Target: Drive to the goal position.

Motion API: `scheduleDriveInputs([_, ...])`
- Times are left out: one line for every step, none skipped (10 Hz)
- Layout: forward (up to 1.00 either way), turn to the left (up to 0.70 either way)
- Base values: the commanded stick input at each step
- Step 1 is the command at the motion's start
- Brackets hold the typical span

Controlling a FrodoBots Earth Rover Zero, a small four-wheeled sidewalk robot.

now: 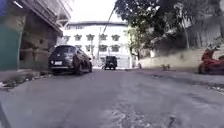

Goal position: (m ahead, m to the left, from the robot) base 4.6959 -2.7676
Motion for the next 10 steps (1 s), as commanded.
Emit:
scheduleDriveInputs([0.89,0.34])
scheduleDriveInputs([0.91,0.35])
scheduleDriveInputs([0.93,0.36])
scheduleDriveInputs([0.94,0.36])
scheduleDriveInputs([0.96,0.23])
scheduleDriveInputs([0.98,-0.01])
scheduleDriveInputs([0.99,-0.01])
scheduleDriveInputs([1.00,-0.01])
scheduleDriveInputs([1.00,-0.01])
scheduleDriveInputs([1.00,-0.01])
